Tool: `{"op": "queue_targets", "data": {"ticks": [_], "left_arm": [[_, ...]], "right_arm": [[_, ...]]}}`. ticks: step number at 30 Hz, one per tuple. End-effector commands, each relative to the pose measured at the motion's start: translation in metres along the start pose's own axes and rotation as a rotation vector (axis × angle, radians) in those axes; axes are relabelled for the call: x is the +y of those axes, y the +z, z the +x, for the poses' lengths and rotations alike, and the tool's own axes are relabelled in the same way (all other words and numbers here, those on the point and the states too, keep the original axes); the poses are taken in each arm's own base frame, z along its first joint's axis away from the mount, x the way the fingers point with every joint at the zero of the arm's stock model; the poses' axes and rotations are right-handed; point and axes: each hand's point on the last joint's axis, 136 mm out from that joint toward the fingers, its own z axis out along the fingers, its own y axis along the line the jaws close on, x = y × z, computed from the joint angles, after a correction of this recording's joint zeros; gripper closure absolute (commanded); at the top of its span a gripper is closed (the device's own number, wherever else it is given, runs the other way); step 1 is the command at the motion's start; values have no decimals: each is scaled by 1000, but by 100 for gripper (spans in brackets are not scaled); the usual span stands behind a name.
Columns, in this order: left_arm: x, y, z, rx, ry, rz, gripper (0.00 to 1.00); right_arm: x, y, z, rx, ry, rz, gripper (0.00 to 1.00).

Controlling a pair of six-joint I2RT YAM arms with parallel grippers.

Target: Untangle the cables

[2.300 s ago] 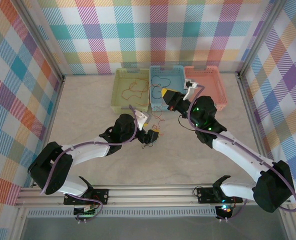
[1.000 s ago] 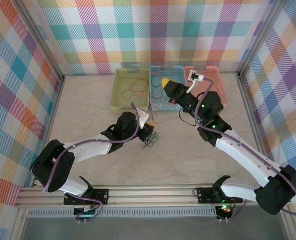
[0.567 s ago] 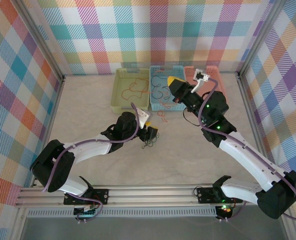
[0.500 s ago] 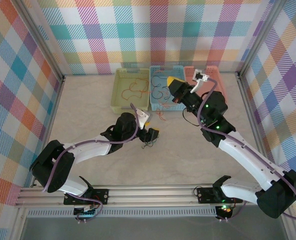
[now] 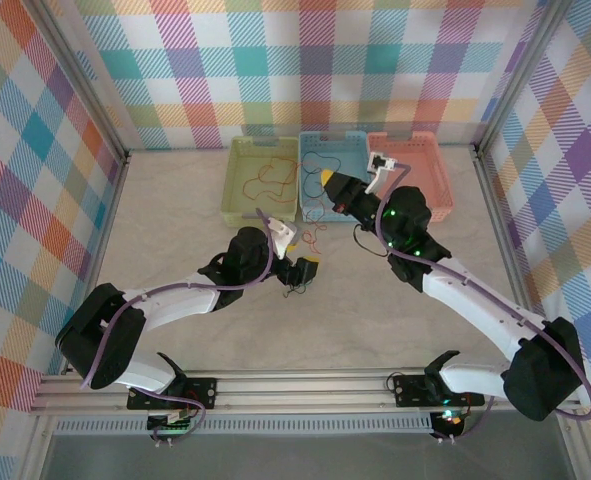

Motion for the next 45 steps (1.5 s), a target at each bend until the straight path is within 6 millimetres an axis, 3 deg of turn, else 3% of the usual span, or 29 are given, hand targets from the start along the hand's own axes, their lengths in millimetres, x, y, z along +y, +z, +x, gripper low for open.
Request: {"op": "queue_targets", "data": {"ticks": [1,15,18,23,26,28,30,32,45], "left_arm": [[2,-4,-11,-42,6,-20,16],[6,-2,-9,-30,2,-42,17],[6,0,-10,-23,0,-44,23],[7,2,-8,-5,-3,-46,46],[9,3,-8,-4,-5,-54,53],[9,2,-9,-7,-6,-57,49],[10,2,-9,-8,-11,-65,34],[13,2,-9,-11,-16,-80,28],[18,1,-11,-27,-35,-109,26]], "right_arm": [[17,1,-5,-21,55,-78,100],[37,4,7,-18,110,-128,100],[41,4,6,-23,100,-131,100],[46,2,4,-28,109,-142,100],[49,3,7,-13,119,-155,100],[52,2,7,-10,117,-163,100],[52,2,8,-8,120,-163,100],[53,2,8,-8,125,-166,100],[61,0,20,-17,231,-178,100]]}}
